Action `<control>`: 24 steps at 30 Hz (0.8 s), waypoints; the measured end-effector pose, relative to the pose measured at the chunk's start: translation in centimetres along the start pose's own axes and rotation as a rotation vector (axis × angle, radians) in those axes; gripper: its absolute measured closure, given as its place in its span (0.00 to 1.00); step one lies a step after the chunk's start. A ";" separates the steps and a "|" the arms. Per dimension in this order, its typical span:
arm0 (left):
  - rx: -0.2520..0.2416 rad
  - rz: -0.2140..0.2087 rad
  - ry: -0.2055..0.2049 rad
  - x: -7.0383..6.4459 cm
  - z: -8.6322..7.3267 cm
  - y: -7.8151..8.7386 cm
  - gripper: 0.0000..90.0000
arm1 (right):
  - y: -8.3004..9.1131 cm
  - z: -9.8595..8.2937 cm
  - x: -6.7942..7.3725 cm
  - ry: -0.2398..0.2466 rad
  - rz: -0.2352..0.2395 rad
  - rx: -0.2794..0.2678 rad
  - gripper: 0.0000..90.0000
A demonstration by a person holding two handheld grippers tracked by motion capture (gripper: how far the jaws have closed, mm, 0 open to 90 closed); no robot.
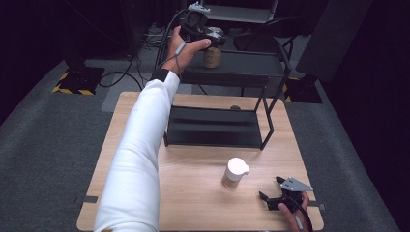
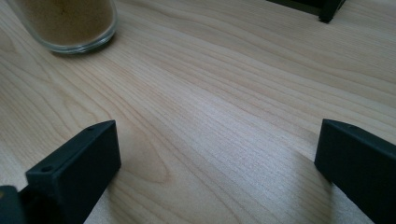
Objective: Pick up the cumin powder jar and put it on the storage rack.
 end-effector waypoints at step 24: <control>-0.080 0.123 -0.063 -5.8 -1.4 6.4 0.00 | 0.0 0.0 0.0 0.000 0.000 0.000 0.00</control>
Point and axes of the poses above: each handheld gripper's, and its own axes: y roughly backward along the jaws, z roughly out of its top, x roughly to its left, the point moved 1 cm from there along -y, roughly forward along the jaws, and after that the axes turned 6 degrees about -z, right-handed, at the moved point
